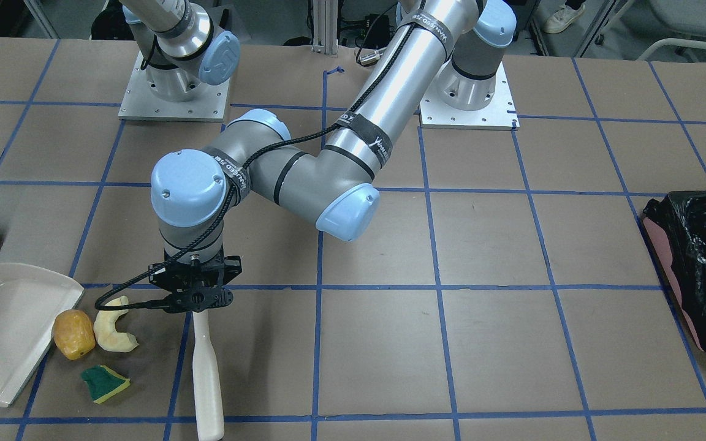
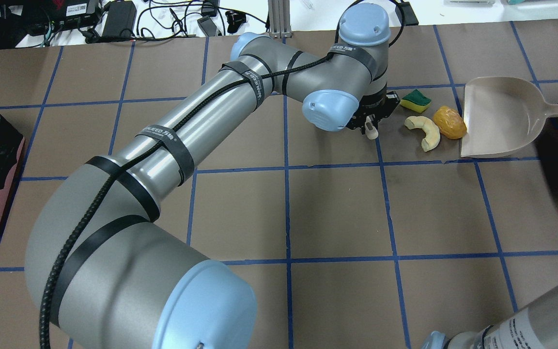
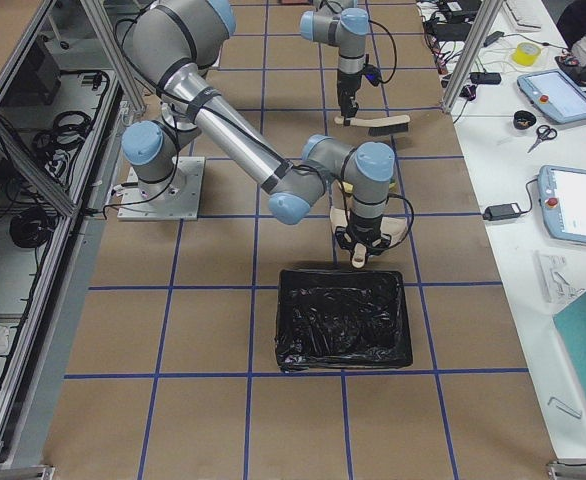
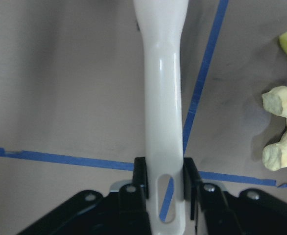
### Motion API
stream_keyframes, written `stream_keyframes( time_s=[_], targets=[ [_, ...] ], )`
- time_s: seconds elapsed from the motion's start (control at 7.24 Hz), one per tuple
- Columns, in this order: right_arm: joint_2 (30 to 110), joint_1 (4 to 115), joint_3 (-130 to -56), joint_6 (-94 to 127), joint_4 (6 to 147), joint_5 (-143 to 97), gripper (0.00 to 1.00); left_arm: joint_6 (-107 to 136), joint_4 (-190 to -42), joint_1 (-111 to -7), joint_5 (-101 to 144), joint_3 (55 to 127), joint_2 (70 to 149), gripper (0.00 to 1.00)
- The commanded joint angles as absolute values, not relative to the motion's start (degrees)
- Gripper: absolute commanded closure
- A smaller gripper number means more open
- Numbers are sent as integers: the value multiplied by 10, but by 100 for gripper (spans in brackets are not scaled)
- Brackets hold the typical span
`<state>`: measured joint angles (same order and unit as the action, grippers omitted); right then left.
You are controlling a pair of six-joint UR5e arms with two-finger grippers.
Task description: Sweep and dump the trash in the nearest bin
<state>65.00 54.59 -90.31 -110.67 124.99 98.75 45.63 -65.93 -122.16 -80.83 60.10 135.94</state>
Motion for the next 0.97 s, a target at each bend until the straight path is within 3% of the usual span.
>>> stream_keyframes(
  time_s=[0.0,0.83],
  targets=[
    [645,548,-904,-1108,1250,988,80,488,-659,-1247,-808,563,1388,100],
    [639,548,-910,-1107,1252,988,81,562,-655,-1320,-786,522,1433,100]
  ],
)
